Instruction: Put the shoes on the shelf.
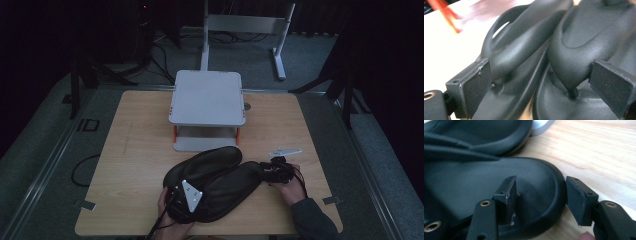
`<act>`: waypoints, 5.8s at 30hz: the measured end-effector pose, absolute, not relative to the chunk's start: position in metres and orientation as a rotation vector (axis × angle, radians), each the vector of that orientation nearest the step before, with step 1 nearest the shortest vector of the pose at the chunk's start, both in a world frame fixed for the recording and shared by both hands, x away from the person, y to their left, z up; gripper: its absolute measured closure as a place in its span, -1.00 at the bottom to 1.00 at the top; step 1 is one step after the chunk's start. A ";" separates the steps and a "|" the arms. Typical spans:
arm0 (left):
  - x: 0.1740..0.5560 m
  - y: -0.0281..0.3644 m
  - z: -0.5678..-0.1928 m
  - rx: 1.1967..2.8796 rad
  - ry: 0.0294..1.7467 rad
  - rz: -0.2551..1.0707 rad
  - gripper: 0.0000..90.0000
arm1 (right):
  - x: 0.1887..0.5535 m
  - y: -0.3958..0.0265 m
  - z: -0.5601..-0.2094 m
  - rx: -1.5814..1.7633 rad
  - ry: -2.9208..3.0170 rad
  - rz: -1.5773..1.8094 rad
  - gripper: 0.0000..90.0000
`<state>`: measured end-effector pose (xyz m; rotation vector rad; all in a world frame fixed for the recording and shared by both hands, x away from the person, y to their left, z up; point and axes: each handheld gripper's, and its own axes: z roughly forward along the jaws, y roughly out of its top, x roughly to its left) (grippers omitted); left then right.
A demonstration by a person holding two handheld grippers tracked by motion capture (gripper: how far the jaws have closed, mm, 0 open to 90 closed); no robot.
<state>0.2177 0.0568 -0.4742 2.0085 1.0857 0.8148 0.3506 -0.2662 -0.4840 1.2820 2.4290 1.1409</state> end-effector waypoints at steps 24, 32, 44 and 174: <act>0.258 0.128 -0.465 1.835 1.327 0.844 -0.67 | 0.310 -0.226 -0.474 1.100 2.503 1.186 -0.04; 0.250 0.128 -0.453 1.811 1.282 0.805 -0.66 | 0.326 -0.202 -0.450 0.910 2.511 1.235 0.19; 0.294 0.152 -0.449 1.749 1.268 0.660 0.02 | 0.356 -0.141 -0.450 0.742 2.571 1.214 0.49; 0.306 -0.036 -0.470 1.893 1.407 0.614 -0.56 | 0.354 -0.241 -0.470 1.392 2.155 1.254 0.63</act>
